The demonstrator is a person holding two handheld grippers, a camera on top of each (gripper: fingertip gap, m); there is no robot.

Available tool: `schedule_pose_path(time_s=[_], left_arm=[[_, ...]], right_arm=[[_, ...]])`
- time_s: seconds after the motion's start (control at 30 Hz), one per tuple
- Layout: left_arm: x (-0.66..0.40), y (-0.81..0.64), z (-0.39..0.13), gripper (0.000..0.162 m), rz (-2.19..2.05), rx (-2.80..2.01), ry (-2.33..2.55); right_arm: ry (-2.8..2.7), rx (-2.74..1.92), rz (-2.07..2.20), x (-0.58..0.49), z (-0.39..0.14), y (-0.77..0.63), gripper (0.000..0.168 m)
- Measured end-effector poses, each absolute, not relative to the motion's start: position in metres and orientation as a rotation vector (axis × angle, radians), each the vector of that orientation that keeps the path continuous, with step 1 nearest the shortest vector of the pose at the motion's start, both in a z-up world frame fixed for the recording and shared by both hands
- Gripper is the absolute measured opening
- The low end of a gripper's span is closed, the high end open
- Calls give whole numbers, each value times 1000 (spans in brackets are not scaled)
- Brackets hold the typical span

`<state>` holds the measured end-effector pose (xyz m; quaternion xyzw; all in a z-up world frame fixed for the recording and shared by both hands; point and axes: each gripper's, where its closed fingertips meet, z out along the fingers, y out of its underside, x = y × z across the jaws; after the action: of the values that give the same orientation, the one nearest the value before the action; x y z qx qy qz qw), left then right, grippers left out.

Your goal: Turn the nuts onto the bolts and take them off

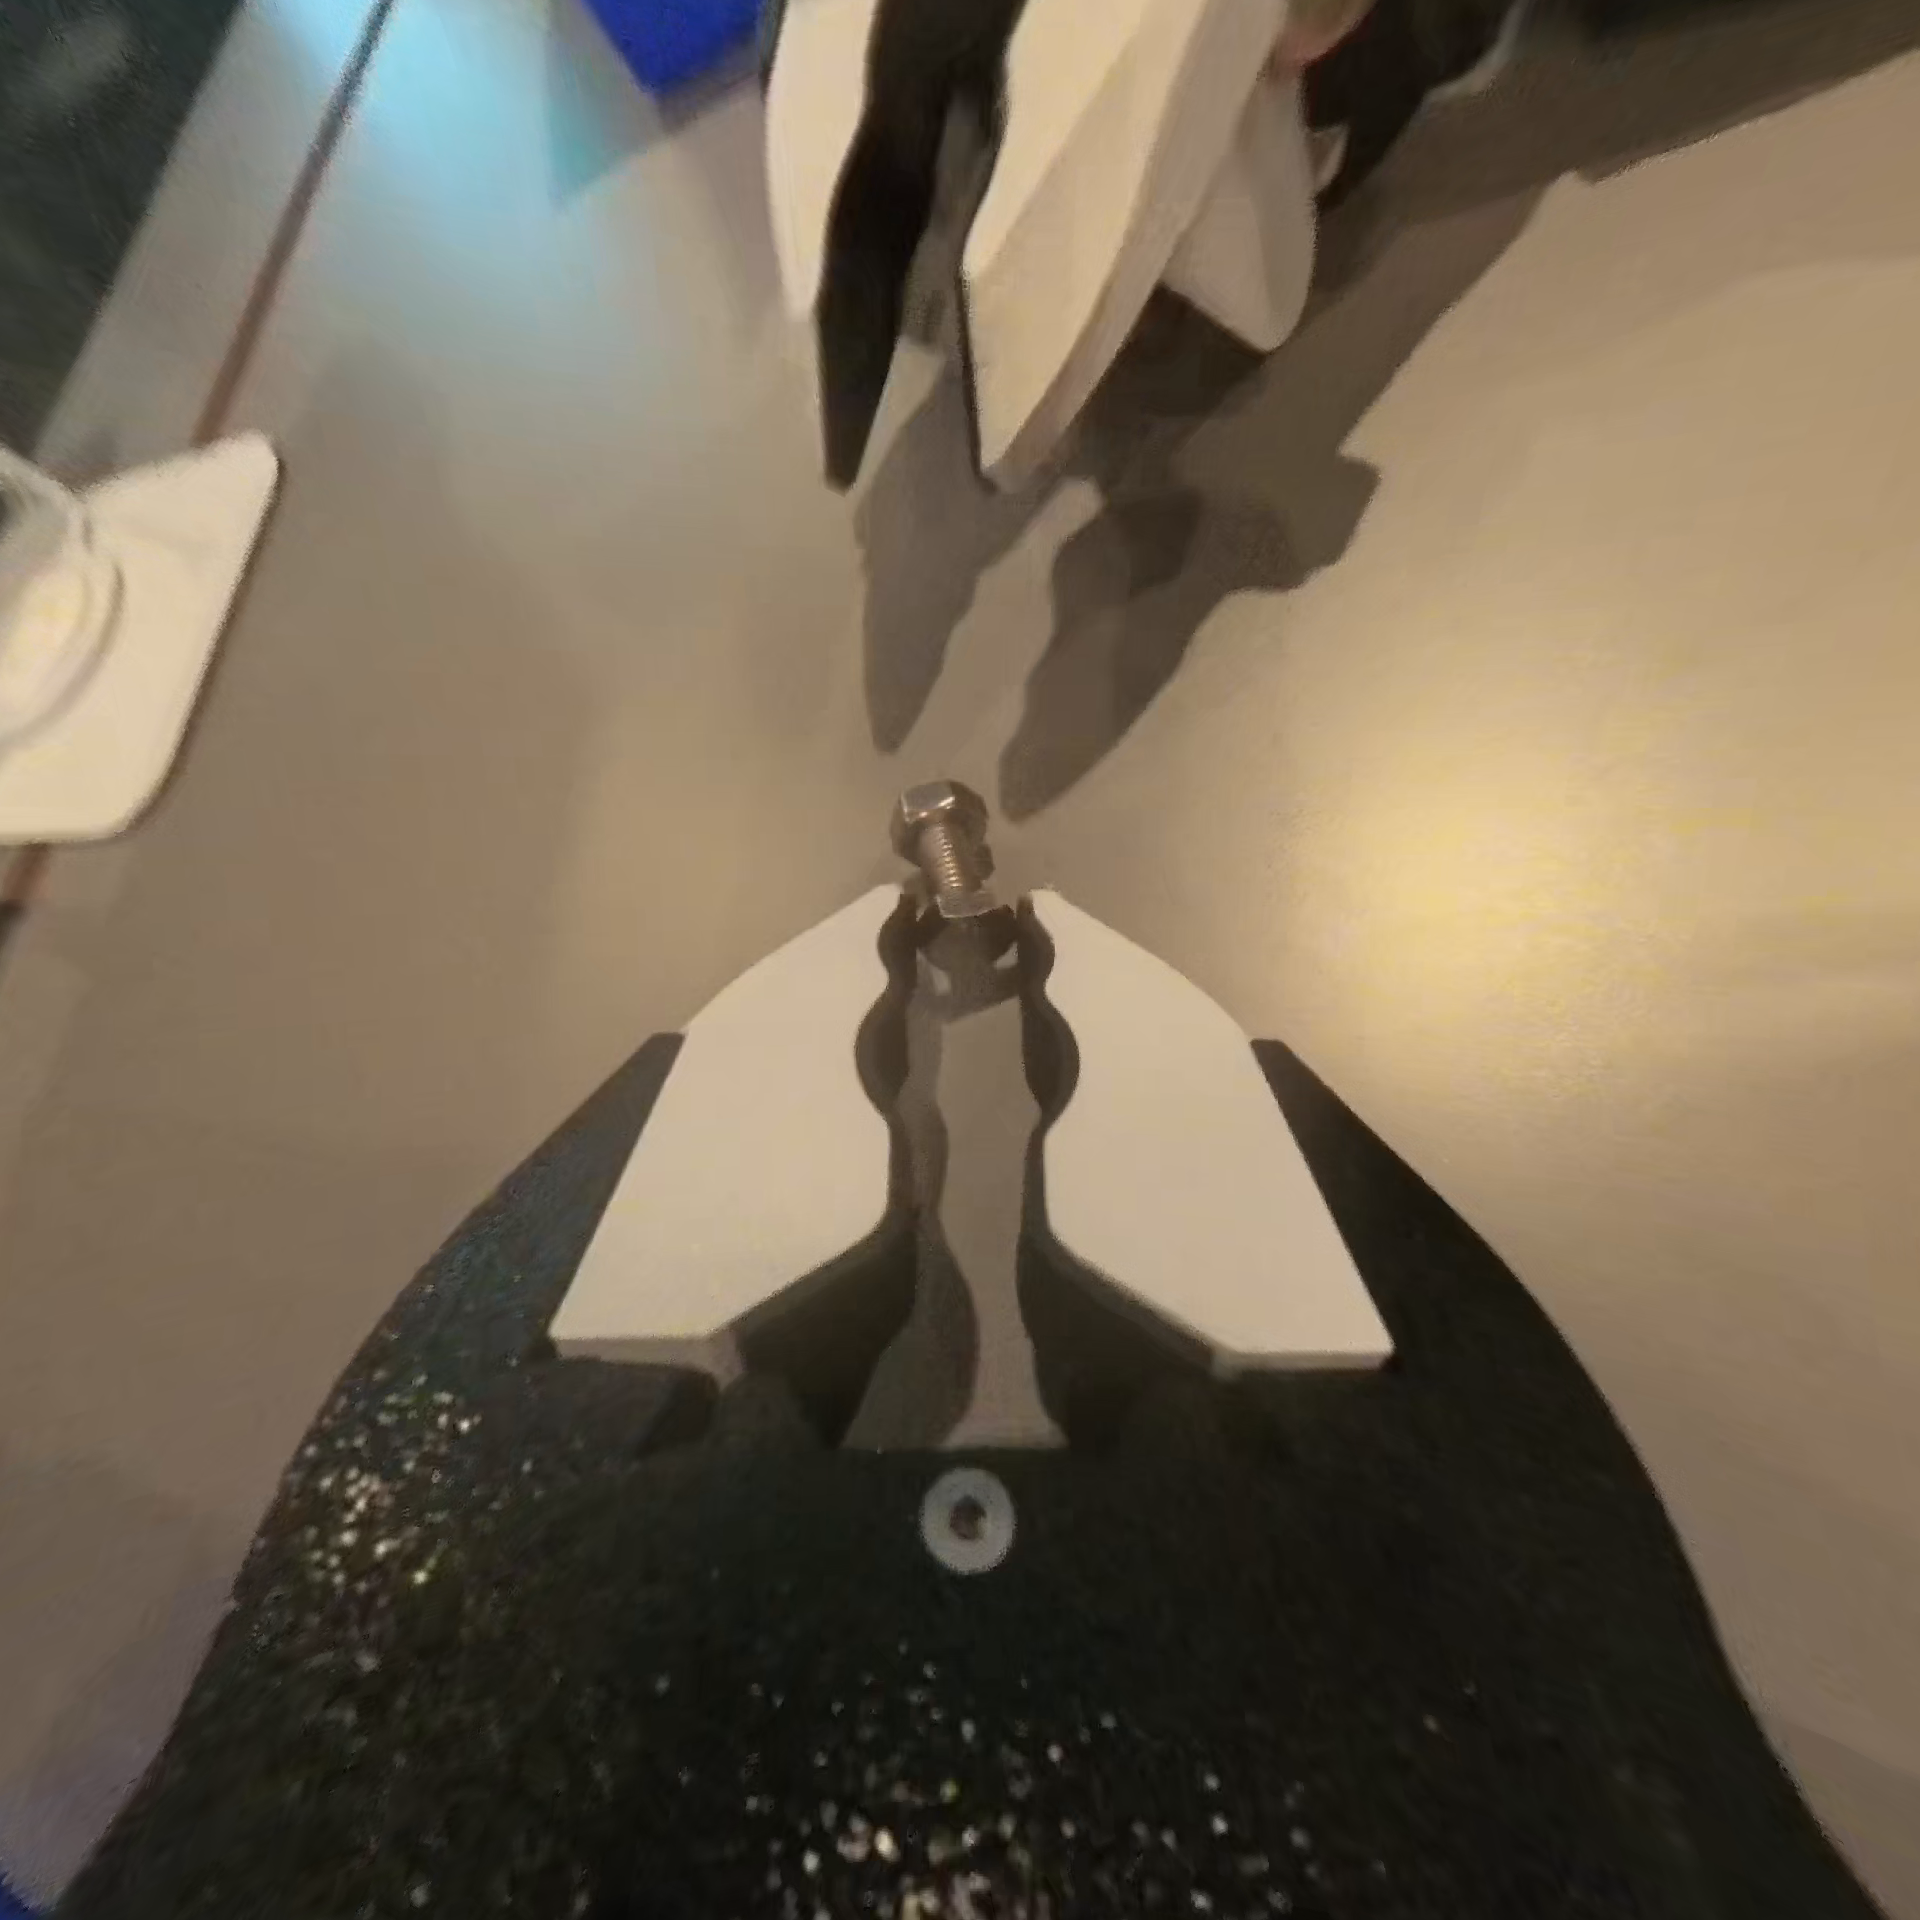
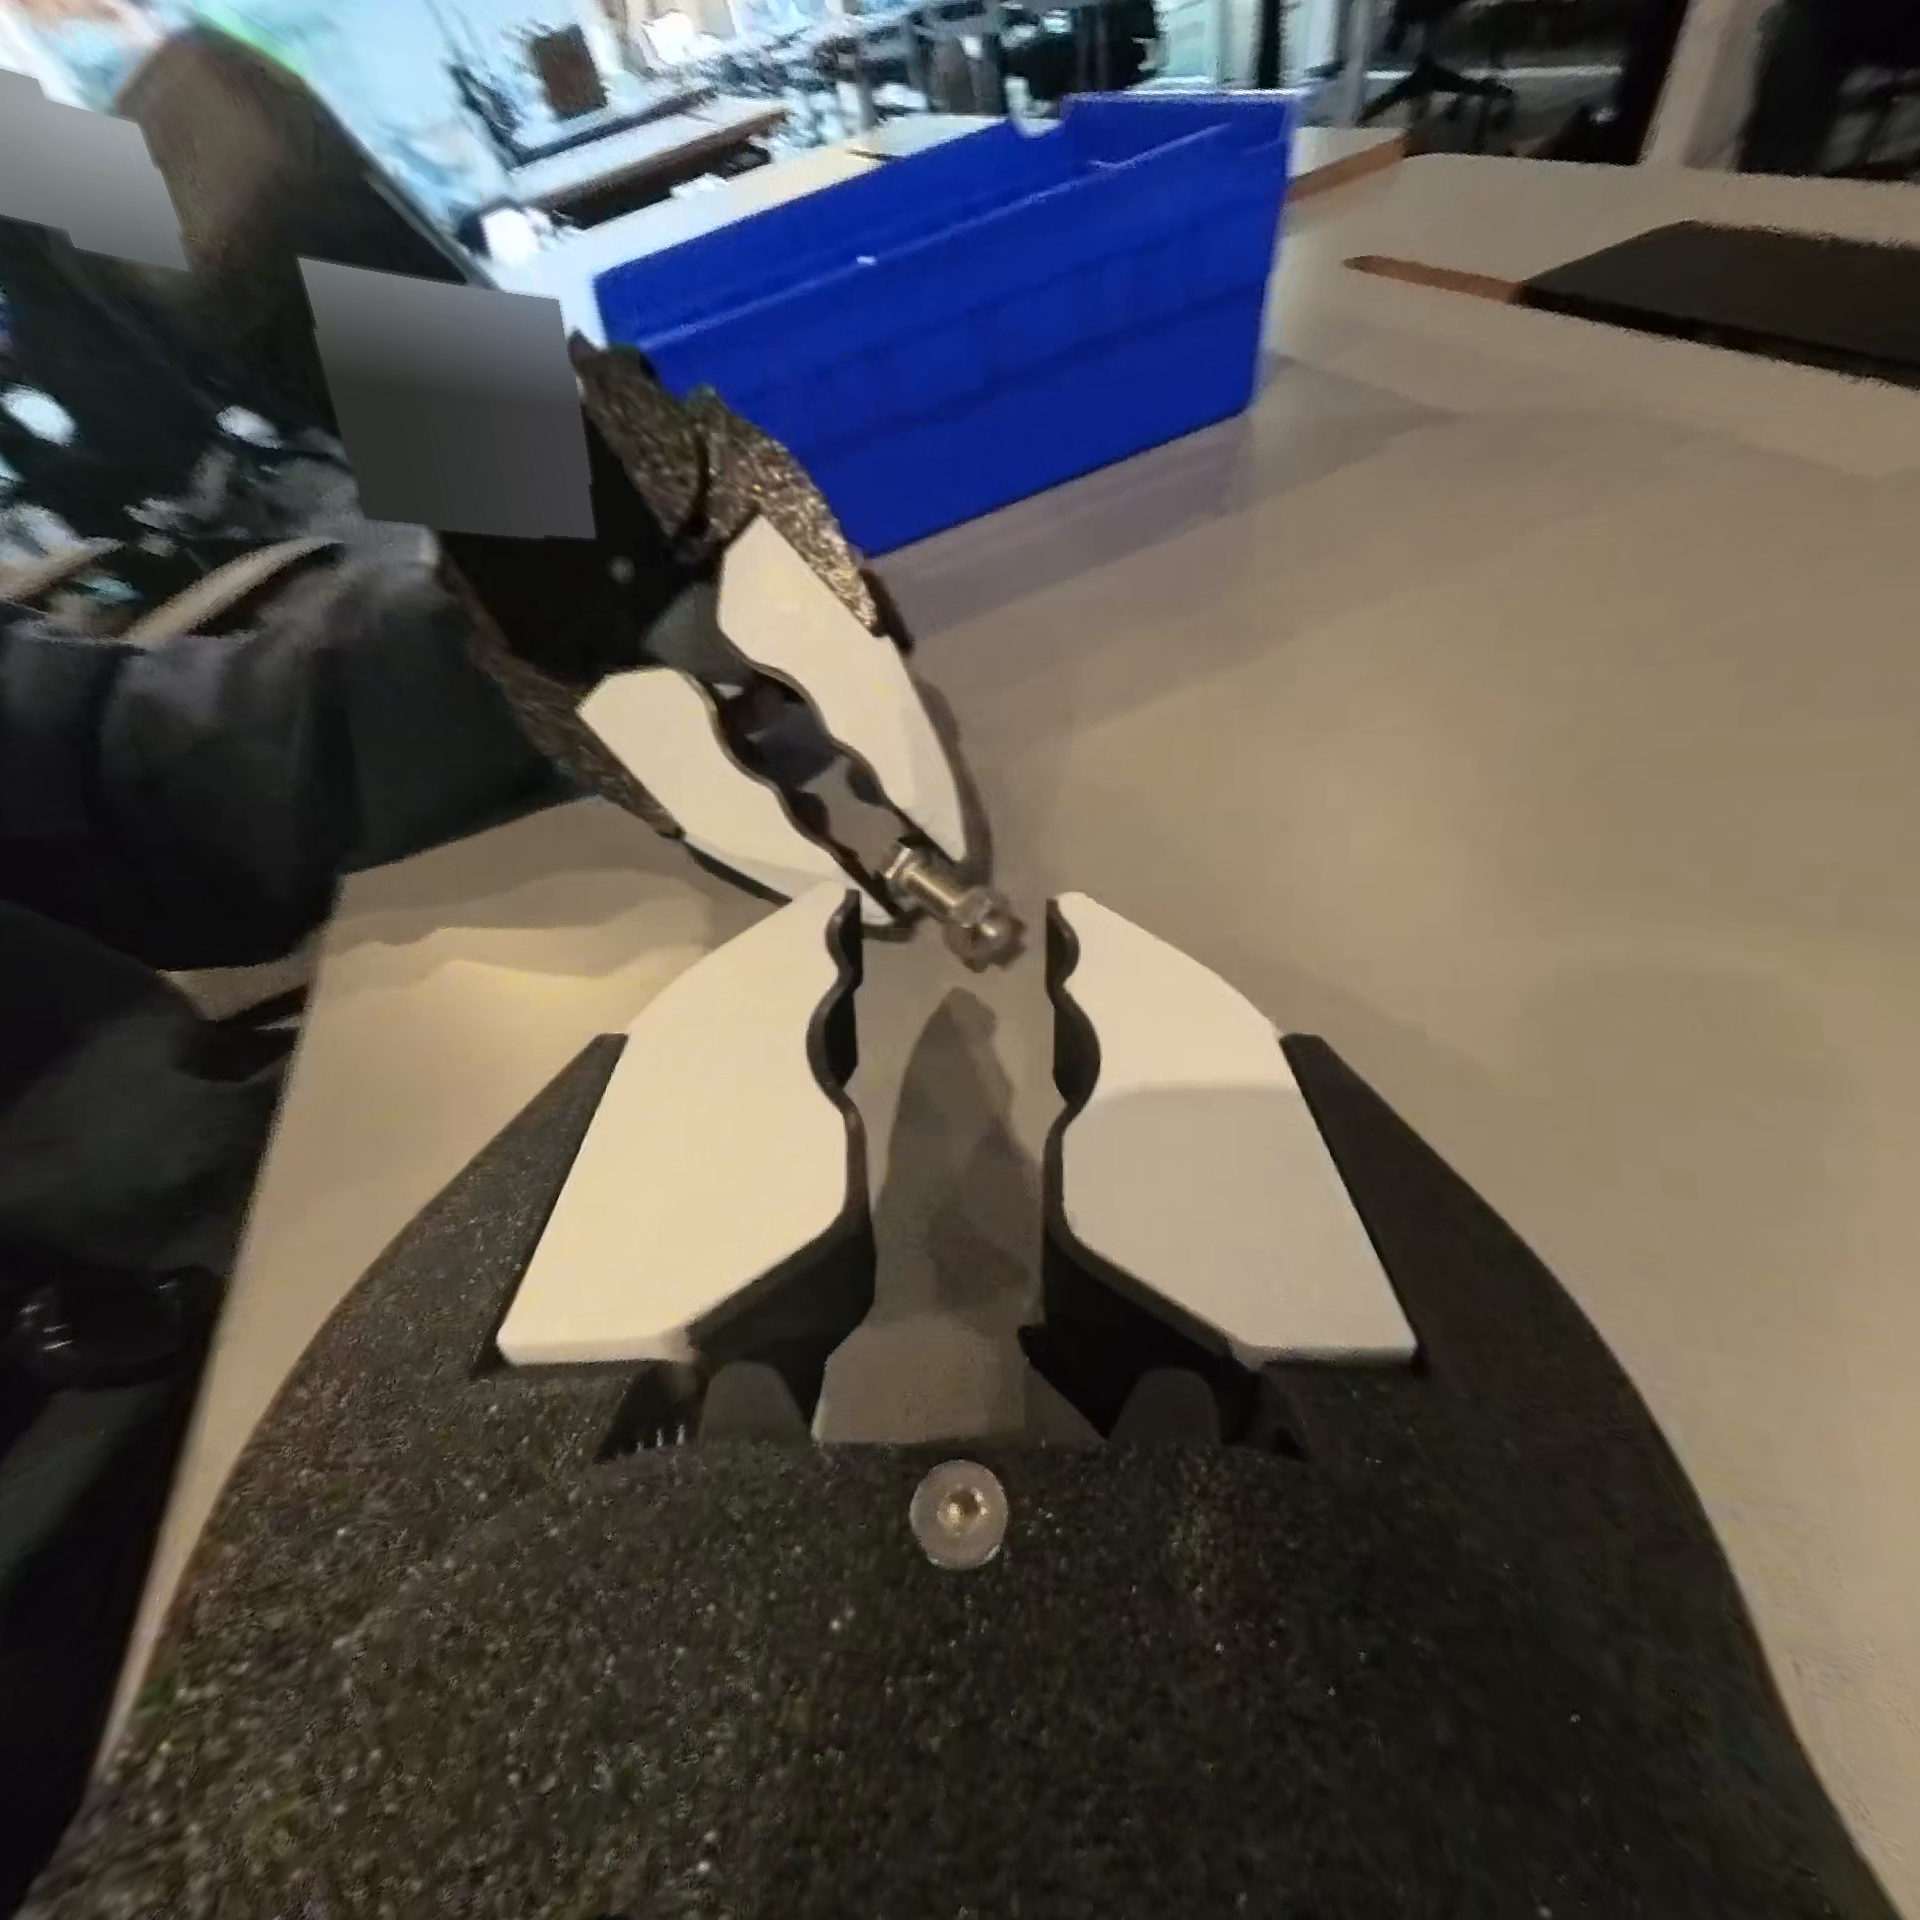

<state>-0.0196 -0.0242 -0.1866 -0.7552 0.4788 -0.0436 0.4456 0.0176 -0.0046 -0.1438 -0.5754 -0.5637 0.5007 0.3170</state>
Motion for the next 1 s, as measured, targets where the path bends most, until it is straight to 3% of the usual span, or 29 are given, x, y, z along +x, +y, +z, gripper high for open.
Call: schedule_pose_path(time_s=[0.2, 0.53, 0.77, 1.0], left_arm=[[14, -41, -163, 18, -120, -1544, 1308], [31, -53, -142, 17, -240, -1368, 1260], [31, -54, -136, 17, -242, -1347, 1242], [31, -54, -135, 17, -246, -1344, 1236]], right_arm=[[-1511, -1546, 1486, 20, -143, -17, 43], [-1567, -1606, 1900, 31, -135, -45, 19], [-1553, -1657, 1949, 32, -136, -47, 27], [-1596, -1621, 1945, 33, -135, -54, 20]])
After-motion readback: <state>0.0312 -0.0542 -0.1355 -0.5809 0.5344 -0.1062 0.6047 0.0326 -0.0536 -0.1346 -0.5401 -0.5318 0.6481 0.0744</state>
